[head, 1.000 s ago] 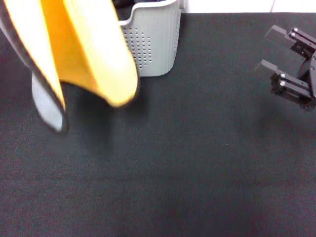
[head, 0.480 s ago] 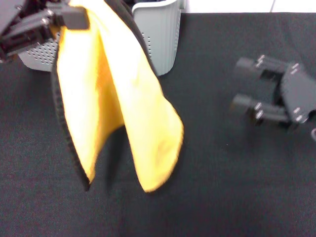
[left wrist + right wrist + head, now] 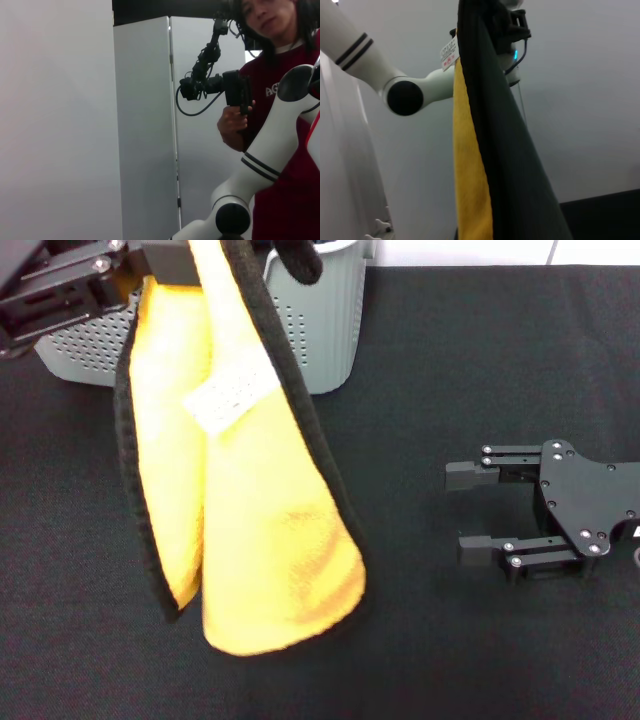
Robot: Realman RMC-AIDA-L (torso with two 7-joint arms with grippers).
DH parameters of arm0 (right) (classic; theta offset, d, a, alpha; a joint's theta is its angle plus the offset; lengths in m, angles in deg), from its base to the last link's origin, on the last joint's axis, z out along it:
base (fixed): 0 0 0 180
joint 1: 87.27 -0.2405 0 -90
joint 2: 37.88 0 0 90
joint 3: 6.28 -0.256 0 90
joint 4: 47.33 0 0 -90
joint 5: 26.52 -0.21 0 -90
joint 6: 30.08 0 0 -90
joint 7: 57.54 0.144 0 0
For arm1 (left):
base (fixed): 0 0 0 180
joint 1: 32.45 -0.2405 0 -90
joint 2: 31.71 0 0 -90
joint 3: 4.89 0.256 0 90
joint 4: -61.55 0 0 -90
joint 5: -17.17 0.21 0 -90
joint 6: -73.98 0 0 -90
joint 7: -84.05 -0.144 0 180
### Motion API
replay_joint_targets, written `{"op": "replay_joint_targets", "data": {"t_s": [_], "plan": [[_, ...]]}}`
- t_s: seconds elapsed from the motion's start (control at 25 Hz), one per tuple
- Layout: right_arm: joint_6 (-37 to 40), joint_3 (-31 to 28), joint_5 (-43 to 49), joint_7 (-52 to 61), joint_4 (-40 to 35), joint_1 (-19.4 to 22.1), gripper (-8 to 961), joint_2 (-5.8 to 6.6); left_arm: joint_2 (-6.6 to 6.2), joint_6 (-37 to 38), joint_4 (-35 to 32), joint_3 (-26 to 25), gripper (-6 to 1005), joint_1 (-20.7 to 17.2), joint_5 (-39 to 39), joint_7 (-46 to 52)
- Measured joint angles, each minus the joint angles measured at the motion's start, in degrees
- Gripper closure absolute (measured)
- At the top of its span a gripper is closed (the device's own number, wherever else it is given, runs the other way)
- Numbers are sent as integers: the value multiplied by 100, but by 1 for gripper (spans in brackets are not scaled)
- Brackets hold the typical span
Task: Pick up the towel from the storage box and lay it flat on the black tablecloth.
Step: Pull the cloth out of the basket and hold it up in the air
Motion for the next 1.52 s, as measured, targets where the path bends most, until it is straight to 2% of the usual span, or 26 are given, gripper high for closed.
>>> {"op": "replay_joint_targets", "data": {"t_s": [0.2,0.6,0.64,1.24,1.52], "plan": [[97,0,21,-13,7,-19,260,-40,6,2,-3,4,947,75,-85,0],[92,161,27,-107,17,-227,269,-355,55,-8,37,-31,947,166,-201,-27],[84,181,27,-108,17,-254,269,-368,87,-11,25,-28,947,202,-202,-37],[146,359,41,-112,28,-354,282,-437,157,-14,52,-39,947,251,-203,-44],[69,378,-5,-90,27,-333,466,-440,167,-14,58,-40,946,251,-208,-44]]}}
